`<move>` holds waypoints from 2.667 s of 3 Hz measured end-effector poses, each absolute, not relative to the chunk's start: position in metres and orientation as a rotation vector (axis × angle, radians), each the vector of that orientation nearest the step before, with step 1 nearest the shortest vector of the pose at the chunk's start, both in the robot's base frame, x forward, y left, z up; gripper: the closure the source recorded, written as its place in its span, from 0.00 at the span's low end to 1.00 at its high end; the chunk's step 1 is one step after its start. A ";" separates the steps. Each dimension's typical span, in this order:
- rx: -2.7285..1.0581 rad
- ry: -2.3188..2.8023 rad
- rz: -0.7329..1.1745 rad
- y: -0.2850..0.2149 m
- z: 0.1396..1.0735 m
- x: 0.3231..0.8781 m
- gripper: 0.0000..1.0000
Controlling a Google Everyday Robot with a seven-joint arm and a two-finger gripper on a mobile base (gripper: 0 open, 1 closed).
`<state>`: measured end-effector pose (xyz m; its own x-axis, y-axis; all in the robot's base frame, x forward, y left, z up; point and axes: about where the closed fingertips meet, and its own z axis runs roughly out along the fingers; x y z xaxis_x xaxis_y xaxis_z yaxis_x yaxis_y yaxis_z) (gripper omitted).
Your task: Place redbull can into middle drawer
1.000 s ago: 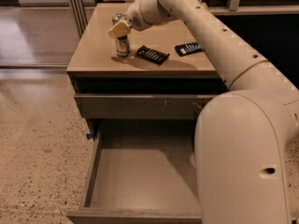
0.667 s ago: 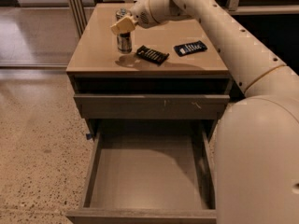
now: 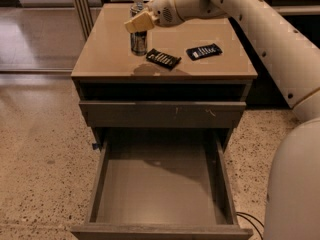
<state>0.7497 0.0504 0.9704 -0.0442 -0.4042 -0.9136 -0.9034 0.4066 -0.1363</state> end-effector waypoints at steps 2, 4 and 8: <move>-1.318 1.694 0.608 0.030 0.984 0.678 1.00; -1.322 1.700 0.581 0.032 0.976 0.668 1.00; -1.121 1.898 0.607 0.000 0.855 0.600 1.00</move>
Offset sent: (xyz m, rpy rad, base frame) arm -0.0807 -0.0253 0.0190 -0.1410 0.0399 0.1043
